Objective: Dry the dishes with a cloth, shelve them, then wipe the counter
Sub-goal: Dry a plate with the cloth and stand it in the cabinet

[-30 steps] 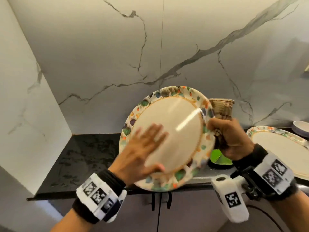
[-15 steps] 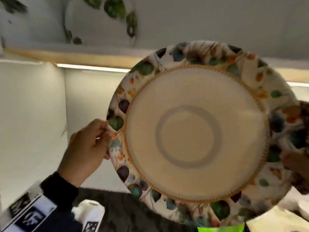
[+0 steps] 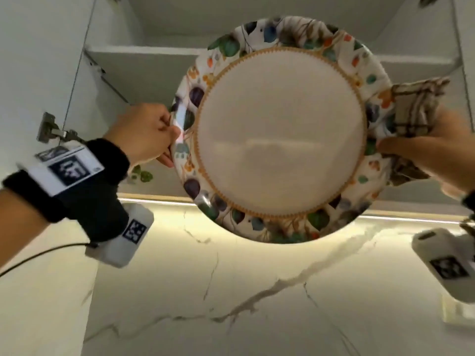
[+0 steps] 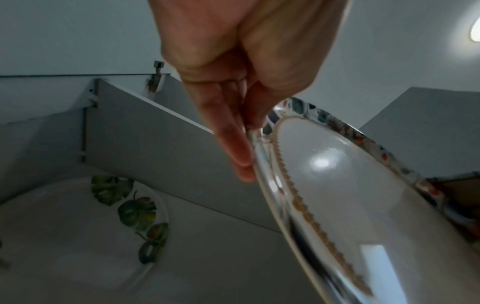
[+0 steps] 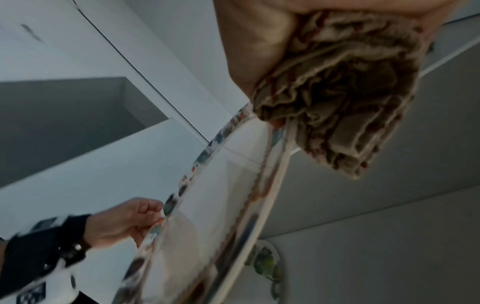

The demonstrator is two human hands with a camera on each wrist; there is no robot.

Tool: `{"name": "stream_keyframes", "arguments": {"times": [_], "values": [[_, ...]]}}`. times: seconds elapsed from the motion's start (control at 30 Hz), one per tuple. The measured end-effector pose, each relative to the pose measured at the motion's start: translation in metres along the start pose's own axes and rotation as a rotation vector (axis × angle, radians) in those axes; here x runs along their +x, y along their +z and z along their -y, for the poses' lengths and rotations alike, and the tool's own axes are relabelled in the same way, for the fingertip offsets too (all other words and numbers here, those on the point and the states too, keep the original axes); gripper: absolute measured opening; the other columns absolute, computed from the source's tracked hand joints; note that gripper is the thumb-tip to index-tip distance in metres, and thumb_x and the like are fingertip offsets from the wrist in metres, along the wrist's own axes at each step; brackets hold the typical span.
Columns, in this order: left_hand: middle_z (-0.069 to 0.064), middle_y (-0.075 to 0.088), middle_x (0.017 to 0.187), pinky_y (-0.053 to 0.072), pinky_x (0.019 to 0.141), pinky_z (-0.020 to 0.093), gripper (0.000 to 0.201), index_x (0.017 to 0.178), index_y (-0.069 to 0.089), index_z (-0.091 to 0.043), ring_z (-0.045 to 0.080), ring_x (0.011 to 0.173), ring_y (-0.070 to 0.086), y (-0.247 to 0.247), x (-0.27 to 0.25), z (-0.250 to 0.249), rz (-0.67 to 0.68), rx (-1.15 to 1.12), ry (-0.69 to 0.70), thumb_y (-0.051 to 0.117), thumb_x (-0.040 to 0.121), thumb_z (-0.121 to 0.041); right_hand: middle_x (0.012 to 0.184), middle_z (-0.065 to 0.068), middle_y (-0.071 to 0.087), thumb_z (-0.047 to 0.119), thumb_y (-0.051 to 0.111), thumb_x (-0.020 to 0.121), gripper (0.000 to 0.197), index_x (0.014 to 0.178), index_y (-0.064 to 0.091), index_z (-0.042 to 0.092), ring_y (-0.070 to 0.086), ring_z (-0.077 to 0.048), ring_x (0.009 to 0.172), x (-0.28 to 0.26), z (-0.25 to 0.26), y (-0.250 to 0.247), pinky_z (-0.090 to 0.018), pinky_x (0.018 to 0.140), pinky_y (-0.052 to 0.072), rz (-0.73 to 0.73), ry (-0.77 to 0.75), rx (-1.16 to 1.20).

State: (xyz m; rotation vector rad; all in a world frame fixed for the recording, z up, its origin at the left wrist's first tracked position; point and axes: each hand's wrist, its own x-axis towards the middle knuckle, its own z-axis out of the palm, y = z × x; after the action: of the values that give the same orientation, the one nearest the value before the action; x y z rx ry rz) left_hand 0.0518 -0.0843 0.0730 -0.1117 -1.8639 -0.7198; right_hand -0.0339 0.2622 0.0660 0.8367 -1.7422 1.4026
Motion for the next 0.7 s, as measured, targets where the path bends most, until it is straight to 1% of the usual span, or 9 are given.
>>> {"name": "stream_keyframes", "arguments": {"times": [0.1,0.17,0.23,0.33,0.37,0.43,0.5,0.63,0.7], "values": [[0.020,0.069,0.086,0.060,0.068,0.046,0.012,0.084,0.055,-0.003,0.030,0.075,0.070,-0.001,0.034,-0.005,0.043,0.047,-0.002,0.053,0.093,-0.009,0.093,0.000,0.067,0.011,0.069,0.079,0.030,0.101,0.060,0.029,0.066,-0.019,0.078,0.043,0.014,0.007,-0.030,0.059,0.060,-0.008,-0.058,-0.113],[0.017,0.068,0.084,0.060,0.068,0.046,0.020,0.074,0.054,-0.013,0.029,0.076,0.070,0.002,0.056,-0.002,0.053,0.046,-0.002,0.052,0.094,-0.008,0.108,-0.005,0.066,0.016,0.073,0.076,0.041,0.114,0.060,0.027,0.064,-0.029,0.097,0.065,0.014,0.011,-0.046,0.083,0.055,-0.026,-0.075,-0.229],[0.014,0.066,0.080,0.061,0.061,0.040,0.023,0.072,0.053,-0.012,0.028,0.070,0.068,0.009,0.074,0.002,0.037,0.053,0.004,0.052,0.094,-0.008,0.116,-0.007,0.064,0.015,0.073,0.076,0.047,0.119,0.058,0.025,0.061,-0.030,0.105,0.082,0.016,0.019,-0.052,0.093,0.049,-0.060,-0.092,-0.244],[0.007,0.060,0.071,0.046,0.034,0.010,0.022,0.074,0.049,-0.011,0.011,0.057,0.058,0.025,0.097,0.019,-0.016,0.096,0.021,0.049,0.095,-0.009,0.115,-0.009,0.063,0.010,0.070,0.079,0.044,0.121,0.057,0.017,0.061,-0.030,0.104,0.104,0.005,0.033,-0.049,0.087,0.053,-0.067,-0.091,-0.194],[0.010,0.062,0.075,0.049,0.037,0.013,0.021,0.074,0.049,-0.010,0.014,0.058,0.061,0.031,0.105,0.029,-0.010,0.102,0.026,0.049,0.095,-0.008,0.113,-0.009,0.063,0.010,0.069,0.080,0.042,0.120,0.057,0.015,0.061,-0.029,0.103,0.107,0.001,0.038,-0.045,0.082,0.056,-0.062,-0.089,-0.203],[0.019,0.068,0.088,0.060,0.062,0.036,0.012,0.083,0.054,-0.003,0.031,0.073,0.068,0.043,0.119,0.051,0.006,0.115,0.052,0.052,0.093,-0.008,0.110,-0.007,0.062,0.011,0.068,0.081,0.043,0.122,0.056,0.014,0.059,-0.025,0.100,0.117,-0.009,0.049,-0.038,0.082,0.054,-0.048,-0.109,-0.263],[0.024,0.067,0.093,0.057,0.076,0.050,0.009,0.091,0.057,0.003,0.036,0.083,0.068,0.052,0.136,0.070,0.030,0.114,0.046,0.053,0.091,-0.005,0.108,-0.006,0.061,0.011,0.067,0.082,0.044,0.123,0.054,0.013,0.058,-0.022,0.095,0.126,-0.020,0.059,-0.035,0.083,0.049,-0.031,-0.127,-0.321],[0.012,0.067,0.078,0.059,0.050,0.029,0.022,0.076,0.059,-0.011,0.010,0.049,0.065,0.056,0.169,0.081,0.070,0.107,0.095,0.049,0.092,0.001,0.106,-0.008,0.062,0.012,0.068,0.082,0.041,0.120,0.054,0.010,0.059,-0.025,0.090,0.149,-0.043,0.075,-0.034,0.080,0.048,-0.081,-0.120,-0.381],[0.015,0.068,0.081,0.059,0.056,0.031,0.016,0.084,0.063,-0.005,0.013,0.052,0.066,0.058,0.187,0.082,0.121,0.128,0.085,0.050,0.094,-0.003,0.103,-0.009,0.063,0.012,0.068,0.082,0.036,0.116,0.056,0.011,0.061,-0.027,0.086,0.162,-0.048,0.083,-0.037,0.079,0.051,-0.081,-0.101,-0.421]]}}
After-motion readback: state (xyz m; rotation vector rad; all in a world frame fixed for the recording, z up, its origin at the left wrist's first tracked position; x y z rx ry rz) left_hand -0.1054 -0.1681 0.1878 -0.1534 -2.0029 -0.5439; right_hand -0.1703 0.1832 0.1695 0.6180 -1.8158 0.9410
